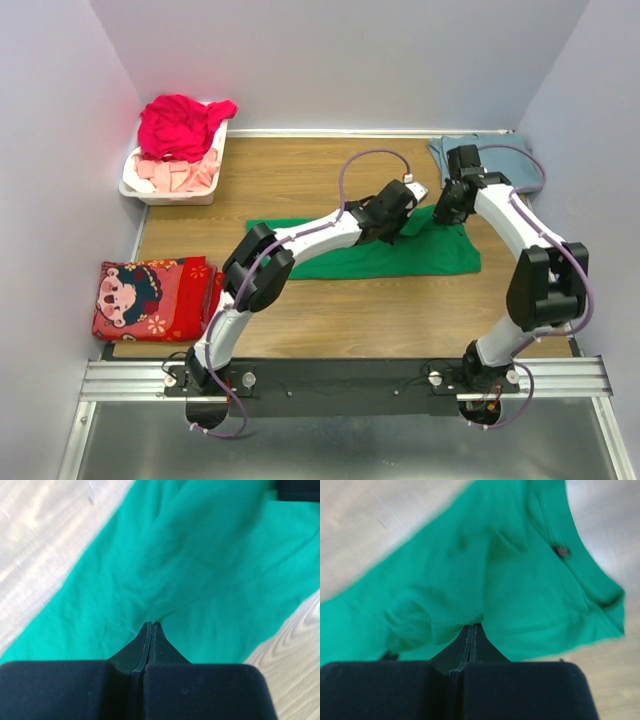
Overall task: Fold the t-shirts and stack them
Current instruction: Fold the tshirt
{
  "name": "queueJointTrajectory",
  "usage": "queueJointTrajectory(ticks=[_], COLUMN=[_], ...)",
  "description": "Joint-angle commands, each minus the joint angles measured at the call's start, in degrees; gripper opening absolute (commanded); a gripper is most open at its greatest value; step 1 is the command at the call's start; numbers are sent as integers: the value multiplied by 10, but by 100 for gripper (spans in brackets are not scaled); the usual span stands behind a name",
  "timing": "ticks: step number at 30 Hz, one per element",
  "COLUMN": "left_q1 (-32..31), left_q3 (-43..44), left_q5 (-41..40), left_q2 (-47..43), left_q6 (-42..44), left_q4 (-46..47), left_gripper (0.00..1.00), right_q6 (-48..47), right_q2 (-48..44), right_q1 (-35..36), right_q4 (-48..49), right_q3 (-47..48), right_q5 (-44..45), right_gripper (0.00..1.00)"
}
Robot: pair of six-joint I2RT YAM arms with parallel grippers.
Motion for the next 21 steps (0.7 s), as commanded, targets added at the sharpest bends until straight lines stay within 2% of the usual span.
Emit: queueJointTrajectory(ticks=[1,10,21], left_q1=[-18,-36,-38], left_q3=[-34,-87,-89], left_q5=[6,4,-5], left_q2=[-35,-50,-48], left_q6=[24,27,27], left_q4=[-33,-42,-47], left_gripper=[0,0,0], right_q6=[19,51,57], right_q2=[-60,-133,-144], right_q1=[-4,-4,-3], right_q4=[-62,-115,-138], right_q3=[-50,-114,-190], right_q5=[-2,-6,-21], right_gripper=[1,1,1])
